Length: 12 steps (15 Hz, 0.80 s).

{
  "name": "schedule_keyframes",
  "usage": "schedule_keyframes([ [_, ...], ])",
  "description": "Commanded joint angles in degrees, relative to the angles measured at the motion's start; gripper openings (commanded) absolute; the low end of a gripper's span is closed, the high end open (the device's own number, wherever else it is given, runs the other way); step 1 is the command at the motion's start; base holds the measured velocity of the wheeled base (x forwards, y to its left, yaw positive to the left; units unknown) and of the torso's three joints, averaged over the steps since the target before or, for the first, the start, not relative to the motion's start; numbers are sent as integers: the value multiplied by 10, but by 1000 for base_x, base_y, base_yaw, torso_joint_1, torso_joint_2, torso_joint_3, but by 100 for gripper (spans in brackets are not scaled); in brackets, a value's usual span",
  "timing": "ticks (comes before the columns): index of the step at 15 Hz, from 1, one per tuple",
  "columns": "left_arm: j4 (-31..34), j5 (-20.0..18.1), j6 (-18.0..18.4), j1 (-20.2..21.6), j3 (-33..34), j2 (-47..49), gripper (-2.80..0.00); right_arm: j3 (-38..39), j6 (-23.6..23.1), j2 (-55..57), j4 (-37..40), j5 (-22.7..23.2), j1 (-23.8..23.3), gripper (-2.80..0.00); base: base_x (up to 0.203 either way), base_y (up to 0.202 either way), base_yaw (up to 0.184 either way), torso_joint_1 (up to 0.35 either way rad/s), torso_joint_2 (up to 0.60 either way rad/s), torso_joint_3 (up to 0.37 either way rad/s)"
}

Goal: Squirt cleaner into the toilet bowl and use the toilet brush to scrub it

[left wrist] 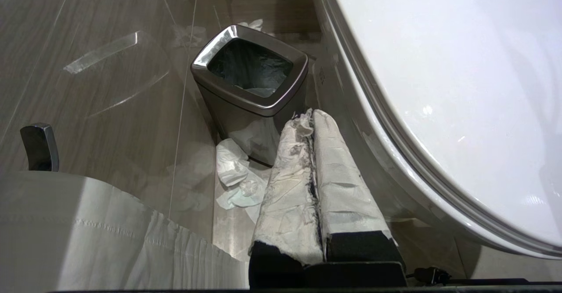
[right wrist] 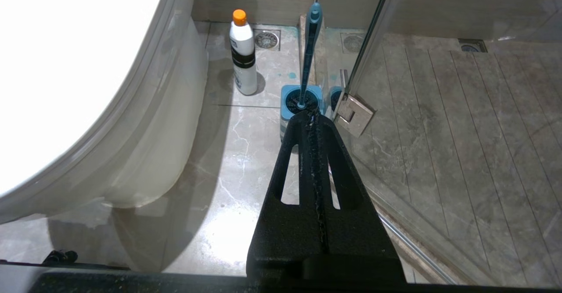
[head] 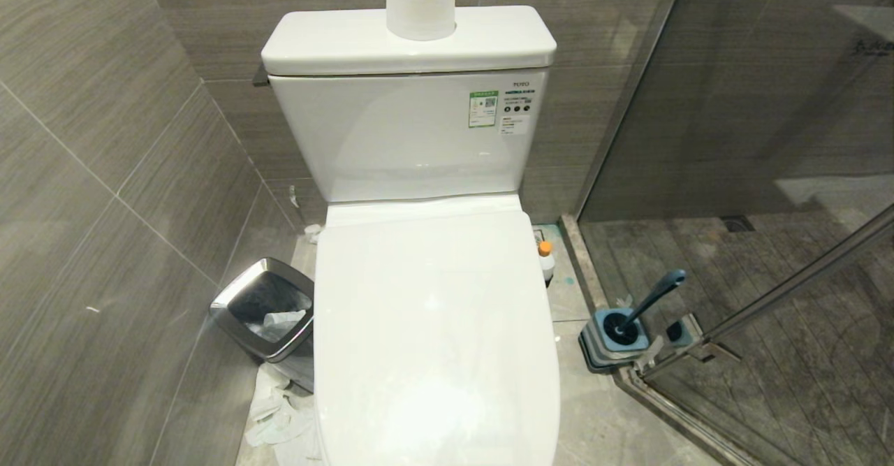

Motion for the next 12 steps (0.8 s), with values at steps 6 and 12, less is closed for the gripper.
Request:
schedule_keyframes([
  [6, 0, 0, 0, 0, 0, 1, -280, 0, -1, 1, 0, 0, 0, -280, 0, 0, 0, 0, 0, 0],
  [12, 0, 0, 0, 1, 0, 1, -280, 0, -1, 1, -1, 0, 0, -280, 0, 0, 0, 0, 0, 0],
])
